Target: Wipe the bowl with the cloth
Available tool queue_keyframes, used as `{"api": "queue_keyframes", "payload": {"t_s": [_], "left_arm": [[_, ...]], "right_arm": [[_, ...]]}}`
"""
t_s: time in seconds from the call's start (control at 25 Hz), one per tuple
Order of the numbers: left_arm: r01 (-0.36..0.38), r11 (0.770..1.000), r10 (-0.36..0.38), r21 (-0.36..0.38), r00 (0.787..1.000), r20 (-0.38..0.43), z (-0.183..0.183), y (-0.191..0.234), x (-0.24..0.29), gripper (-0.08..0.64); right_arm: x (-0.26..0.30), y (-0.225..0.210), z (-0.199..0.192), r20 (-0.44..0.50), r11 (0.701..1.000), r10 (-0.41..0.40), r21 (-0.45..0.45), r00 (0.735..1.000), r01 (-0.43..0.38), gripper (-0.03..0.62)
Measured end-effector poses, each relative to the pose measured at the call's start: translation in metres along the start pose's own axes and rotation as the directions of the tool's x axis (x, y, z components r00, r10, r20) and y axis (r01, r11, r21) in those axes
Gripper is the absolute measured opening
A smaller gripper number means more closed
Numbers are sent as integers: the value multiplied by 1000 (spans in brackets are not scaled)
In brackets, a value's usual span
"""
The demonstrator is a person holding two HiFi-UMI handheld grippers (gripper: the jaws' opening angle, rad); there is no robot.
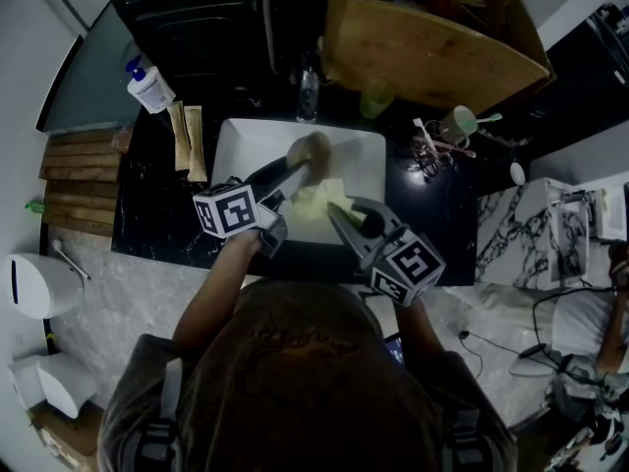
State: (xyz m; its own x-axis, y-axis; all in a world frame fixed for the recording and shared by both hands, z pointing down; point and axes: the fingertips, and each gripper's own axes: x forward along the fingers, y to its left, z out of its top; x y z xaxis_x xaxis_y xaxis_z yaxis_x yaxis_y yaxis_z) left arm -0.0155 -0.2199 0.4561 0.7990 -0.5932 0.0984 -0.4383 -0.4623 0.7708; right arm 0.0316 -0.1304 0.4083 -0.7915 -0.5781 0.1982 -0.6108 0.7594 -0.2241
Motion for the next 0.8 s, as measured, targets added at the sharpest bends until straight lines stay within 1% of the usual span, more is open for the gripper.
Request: {"api": "queue_keyframes", "payload": {"t_s": [0.2, 0.36, 0.48, 0.64, 0.8], "left_arm": [[2, 1000, -3, -31, 1000, -10, -4, 4, -4, 281], [6, 1000, -7, -30, 1000, -24, -6, 3, -6, 281], [14, 999, -15, -32, 999, -39, -10, 1, -6, 281], [23, 999, -25, -38, 998, -61, -16, -1, -6, 281], [53, 996, -58, -69, 996, -66, -18, -10, -4, 281]], "right_arm": [[-15, -9, 16, 10, 998, -47, -38, 999, 48, 28], [-24, -20, 28, 25, 994, -83, -72, 996, 84, 28], [-31, -29, 36, 37, 991, -108, -80, 993, 111, 27], [-31, -31, 48, 46, 987, -111, -112, 993, 116, 28], [-21, -31, 50, 34, 984, -101, -147, 994, 105, 28]]}}
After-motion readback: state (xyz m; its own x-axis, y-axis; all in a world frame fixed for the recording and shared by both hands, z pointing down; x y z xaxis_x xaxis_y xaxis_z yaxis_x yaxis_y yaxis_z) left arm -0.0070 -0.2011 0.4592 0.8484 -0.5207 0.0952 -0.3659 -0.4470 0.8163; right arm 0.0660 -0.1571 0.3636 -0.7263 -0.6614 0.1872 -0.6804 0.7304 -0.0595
